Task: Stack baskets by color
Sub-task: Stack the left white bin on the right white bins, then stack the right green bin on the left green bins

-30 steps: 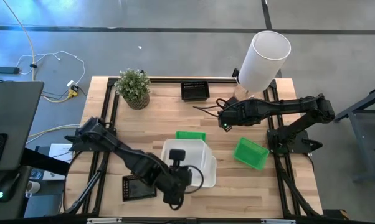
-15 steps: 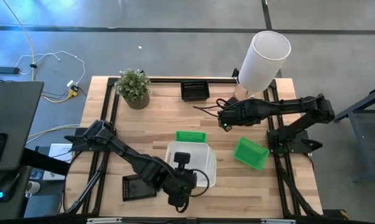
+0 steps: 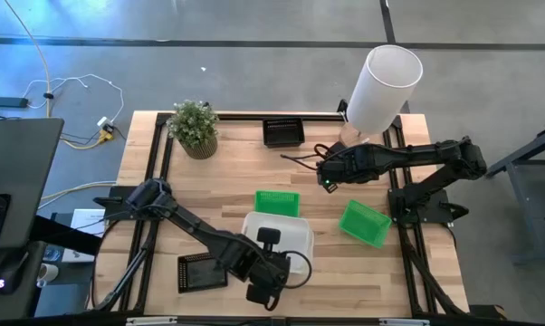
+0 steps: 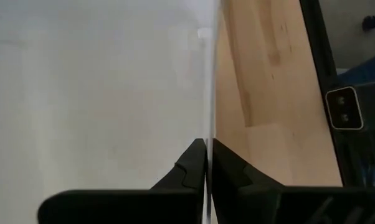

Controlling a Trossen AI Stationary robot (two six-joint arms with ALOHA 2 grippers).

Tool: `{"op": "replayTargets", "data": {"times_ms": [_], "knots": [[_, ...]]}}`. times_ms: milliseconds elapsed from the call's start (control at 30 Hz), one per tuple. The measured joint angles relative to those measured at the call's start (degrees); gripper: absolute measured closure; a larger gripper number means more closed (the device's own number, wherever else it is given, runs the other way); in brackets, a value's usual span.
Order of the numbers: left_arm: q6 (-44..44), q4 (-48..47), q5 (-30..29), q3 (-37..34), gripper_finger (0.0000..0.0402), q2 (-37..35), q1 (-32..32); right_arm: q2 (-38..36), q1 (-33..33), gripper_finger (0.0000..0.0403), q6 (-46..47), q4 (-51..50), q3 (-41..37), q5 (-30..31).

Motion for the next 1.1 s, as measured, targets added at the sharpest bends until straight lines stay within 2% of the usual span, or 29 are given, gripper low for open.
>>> {"op": "replayTargets", "data": {"times_ms": [333, 667, 867, 1100], "knots": [[-0.96, -0.37, 5.68, 0.00, 0.0401, 2.88, 2.14, 0.00, 0.00, 0.0279, -0.02, 0.00, 0.00, 0.02], [-0.58, -0.92, 5.14, -0.04, 0.0398, 3.60, 2.41, 0.00, 0.00, 0.0279, -0.66, 0.00, 0.00, -0.04], [2.32, -0.74, 5.79, -0.04, 0.0370, 3.60, 2.46, 0.00, 0.00, 0.0279, -0.52, 0.00, 0.00, -0.64], [2.48, 0.31, 6.90, -0.04, 0.0313, 3.60, 2.47, 0.00, 0.00, 0.0279, -0.95, -0.02, 0.00, -0.77]]}}
